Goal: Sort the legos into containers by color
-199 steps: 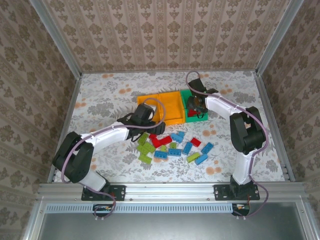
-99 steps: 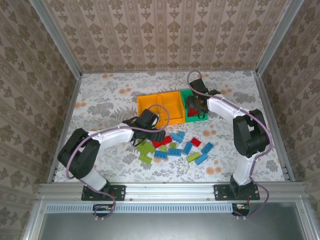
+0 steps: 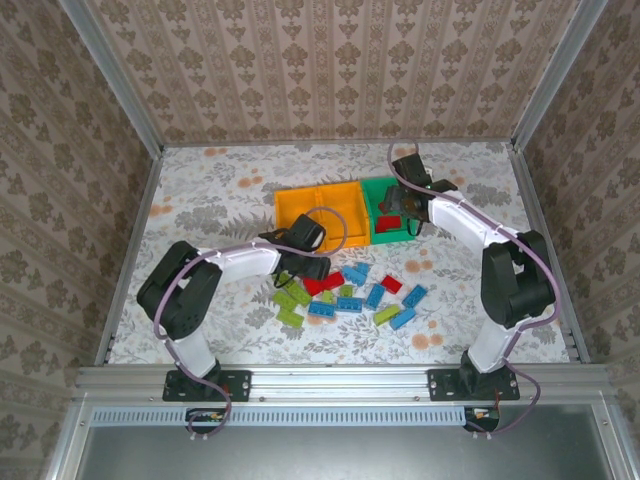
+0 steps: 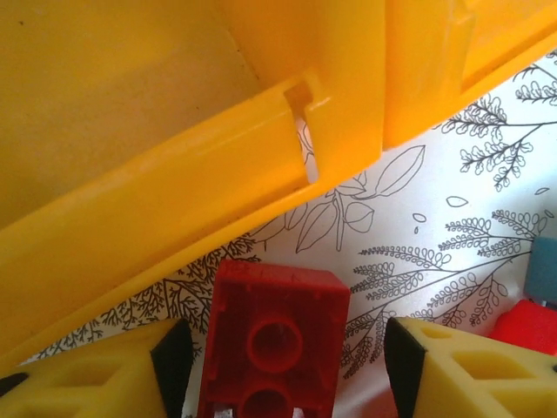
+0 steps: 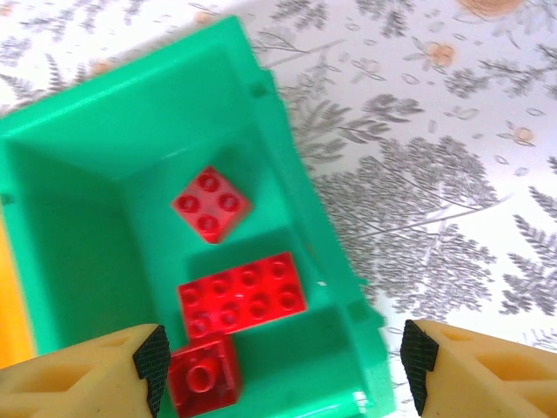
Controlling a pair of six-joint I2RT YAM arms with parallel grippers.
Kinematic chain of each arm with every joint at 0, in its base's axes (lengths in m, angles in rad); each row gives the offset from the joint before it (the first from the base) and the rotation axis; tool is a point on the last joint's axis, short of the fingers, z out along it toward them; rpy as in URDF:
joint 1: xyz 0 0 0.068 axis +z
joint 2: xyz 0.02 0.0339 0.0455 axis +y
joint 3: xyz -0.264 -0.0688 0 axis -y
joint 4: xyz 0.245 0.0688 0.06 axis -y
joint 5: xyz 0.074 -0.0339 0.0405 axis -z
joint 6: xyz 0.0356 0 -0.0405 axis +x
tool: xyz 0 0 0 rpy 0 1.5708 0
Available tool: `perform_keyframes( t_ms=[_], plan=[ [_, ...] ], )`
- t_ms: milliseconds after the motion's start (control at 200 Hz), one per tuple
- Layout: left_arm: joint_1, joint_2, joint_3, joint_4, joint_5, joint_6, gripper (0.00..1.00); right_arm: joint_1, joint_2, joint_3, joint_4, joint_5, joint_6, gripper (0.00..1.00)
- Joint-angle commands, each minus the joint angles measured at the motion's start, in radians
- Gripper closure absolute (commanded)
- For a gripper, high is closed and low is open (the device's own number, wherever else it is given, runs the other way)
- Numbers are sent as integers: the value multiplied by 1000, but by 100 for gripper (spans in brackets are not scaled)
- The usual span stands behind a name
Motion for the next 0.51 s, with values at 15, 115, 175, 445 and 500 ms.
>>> perform_keyframes(
  t_ms=[15,115,175,445,500],
  plan=[
    [10,14,16,-30,10,3,46,-12,-42,-35,-22,33,-5,26],
    [15,10,15,-25,16,1,56,-15,-46,-43,-26,33,-3,26],
    [15,7,18,-20,22,2,62,-16,-49,-50,-26,32,-5,26],
    [18,-34,53,11,68,-1,72,-15,-105,-171,-33,20,-7,26],
    [19,-51,67,19,80,5,73,-15,-136,-213,-28,9,4,26]
  ],
)
